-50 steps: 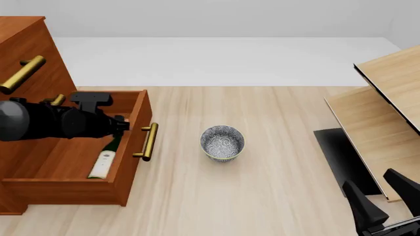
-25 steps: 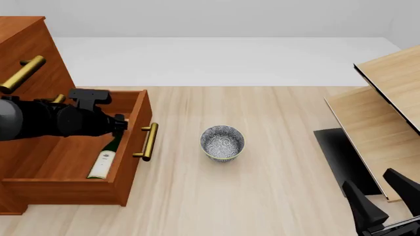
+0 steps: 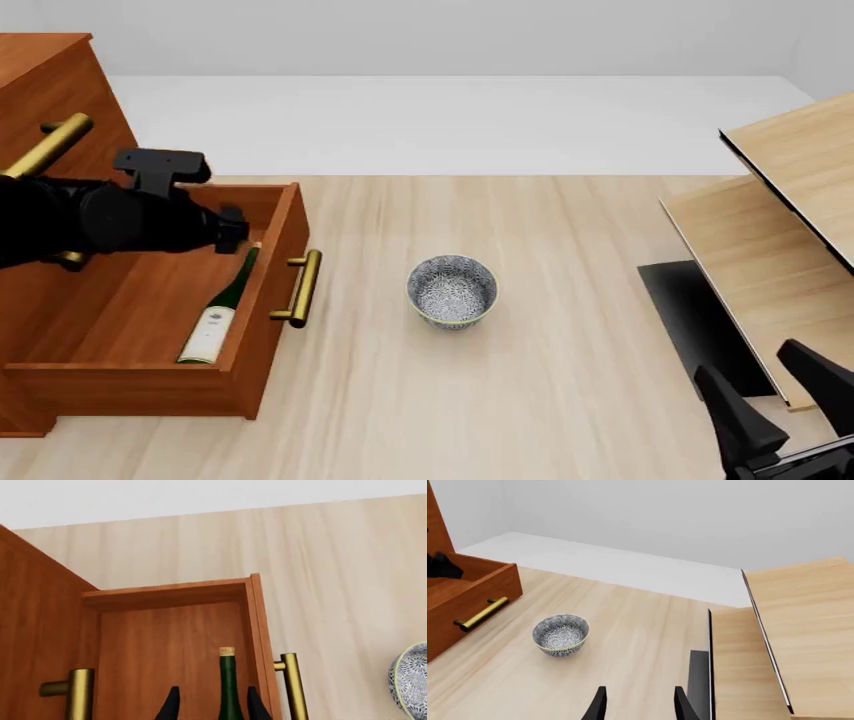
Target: Put the wine bottle in the bottom drawer of the cabinet.
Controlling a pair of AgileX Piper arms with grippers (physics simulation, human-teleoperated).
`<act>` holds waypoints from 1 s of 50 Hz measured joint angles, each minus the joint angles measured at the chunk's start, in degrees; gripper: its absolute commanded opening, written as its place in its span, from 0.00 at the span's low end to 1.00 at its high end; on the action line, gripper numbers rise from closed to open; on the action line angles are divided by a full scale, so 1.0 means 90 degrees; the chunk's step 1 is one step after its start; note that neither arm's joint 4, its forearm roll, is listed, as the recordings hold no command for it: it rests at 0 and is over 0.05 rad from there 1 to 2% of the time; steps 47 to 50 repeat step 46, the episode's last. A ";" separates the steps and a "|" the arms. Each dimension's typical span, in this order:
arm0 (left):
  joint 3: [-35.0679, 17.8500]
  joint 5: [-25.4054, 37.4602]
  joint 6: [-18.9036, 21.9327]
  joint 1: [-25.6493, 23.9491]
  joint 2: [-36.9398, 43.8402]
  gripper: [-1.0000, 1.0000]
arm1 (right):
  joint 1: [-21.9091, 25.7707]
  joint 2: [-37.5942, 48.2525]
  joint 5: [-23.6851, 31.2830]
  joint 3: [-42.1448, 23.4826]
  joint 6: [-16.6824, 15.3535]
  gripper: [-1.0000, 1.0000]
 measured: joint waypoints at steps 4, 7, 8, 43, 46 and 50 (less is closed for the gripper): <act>-0.0101 0.0164 0.0062 0.0020 -0.0189 1.00 | 0.0009 0.0034 -0.0040 0.0000 -0.0002 1.00; -0.0201 0.0302 0.0125 0.0036 -0.0344 1.00 | 0.0015 0.0057 -0.0068 0.0000 -0.0005 1.00; -0.0243 0.0355 0.0145 0.0043 -0.0401 1.00 | 0.0017 0.0066 -0.0081 0.0000 -0.0006 1.00; -0.1751 0.2088 0.0843 0.0162 -0.2295 1.00 | 0.0144 0.0035 -0.0094 -0.0077 -0.0050 1.00; -0.1899 0.2237 0.0897 0.0140 -0.2438 1.00 | 0.0154 0.0014 -0.0061 -0.0106 -0.0057 1.00; -0.1899 0.2237 0.0897 0.0140 -0.2438 1.00 | 0.0154 0.0014 -0.0061 -0.0106 -0.0057 1.00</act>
